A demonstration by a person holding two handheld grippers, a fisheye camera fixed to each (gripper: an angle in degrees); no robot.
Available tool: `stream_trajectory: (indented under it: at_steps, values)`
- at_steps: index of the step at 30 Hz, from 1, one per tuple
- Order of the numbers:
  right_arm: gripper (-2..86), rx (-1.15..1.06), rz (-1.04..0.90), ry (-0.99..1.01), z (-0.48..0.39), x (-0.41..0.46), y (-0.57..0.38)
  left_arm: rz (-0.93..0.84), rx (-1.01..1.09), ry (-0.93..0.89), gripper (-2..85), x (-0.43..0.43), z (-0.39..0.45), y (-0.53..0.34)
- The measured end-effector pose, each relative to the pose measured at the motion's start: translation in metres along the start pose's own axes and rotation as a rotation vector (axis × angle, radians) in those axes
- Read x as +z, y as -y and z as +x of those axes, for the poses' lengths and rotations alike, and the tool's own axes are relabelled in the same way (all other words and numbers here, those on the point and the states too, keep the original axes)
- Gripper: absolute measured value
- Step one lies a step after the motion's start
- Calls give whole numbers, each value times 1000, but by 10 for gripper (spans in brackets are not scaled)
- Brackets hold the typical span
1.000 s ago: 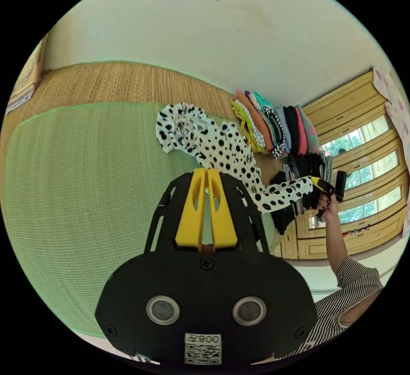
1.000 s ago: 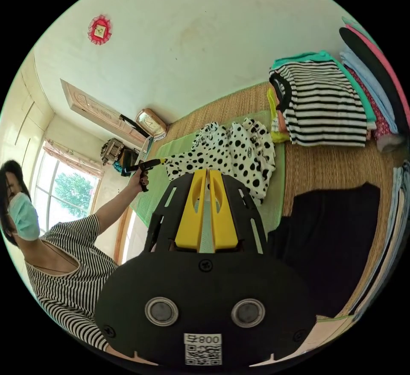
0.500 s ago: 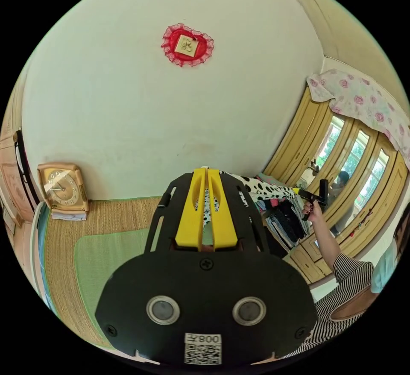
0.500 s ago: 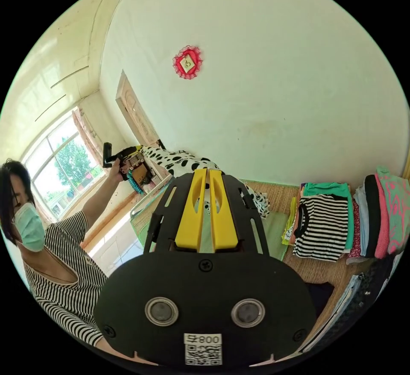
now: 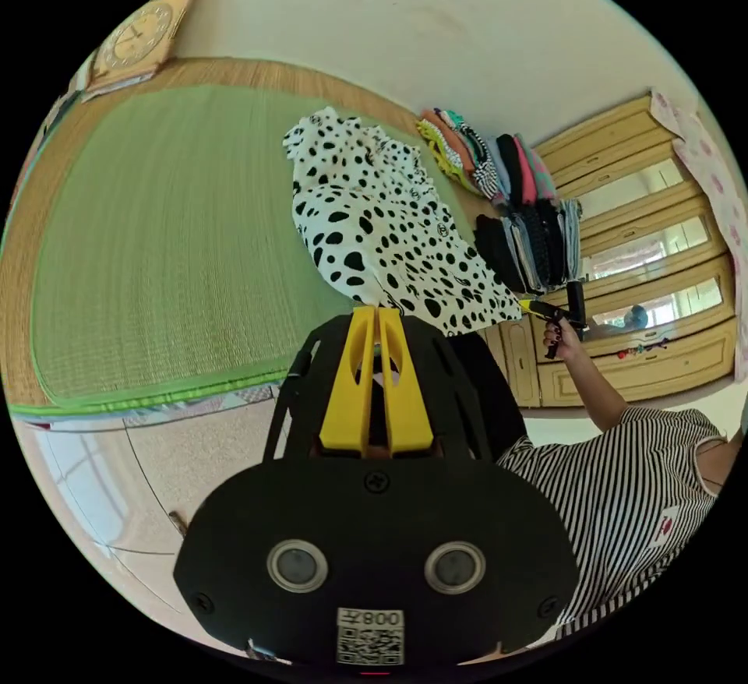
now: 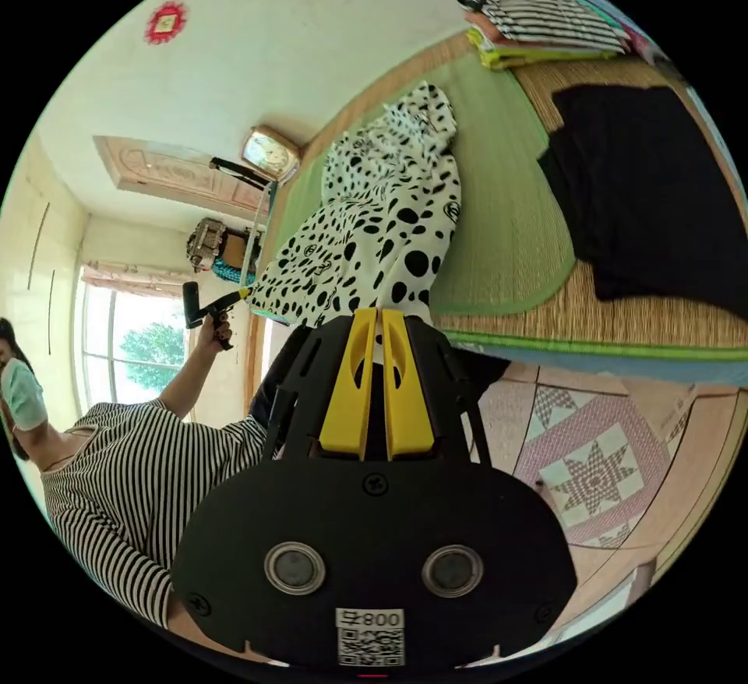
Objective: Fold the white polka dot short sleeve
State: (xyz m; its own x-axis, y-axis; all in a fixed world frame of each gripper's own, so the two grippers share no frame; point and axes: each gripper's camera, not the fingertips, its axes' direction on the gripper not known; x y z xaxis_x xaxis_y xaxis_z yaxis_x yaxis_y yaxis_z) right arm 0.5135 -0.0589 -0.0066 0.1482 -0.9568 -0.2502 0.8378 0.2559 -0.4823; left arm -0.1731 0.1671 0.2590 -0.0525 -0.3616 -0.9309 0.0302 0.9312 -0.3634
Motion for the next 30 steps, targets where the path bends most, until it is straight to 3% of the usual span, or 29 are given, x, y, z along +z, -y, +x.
stream_trajectory:
  at_steps: [6, 14, 22, 30]
  values:
    - [7, 165, -73, 19, 66, 20, 1, -160, -92, -2, 26, 34, -58, -11]
    - [26, 170, 106, -77, 81, -39, 46, 75, -120, -83, 68, -67, -123, 55]
    - [71, -134, 145, -170, 13, -20, 272, 88, -123, -113, 76, -75, -187, 239]
    - [81, -117, 188, -138, 37, 3, 442, 177, -239, -222, 78, -72, -274, 355]
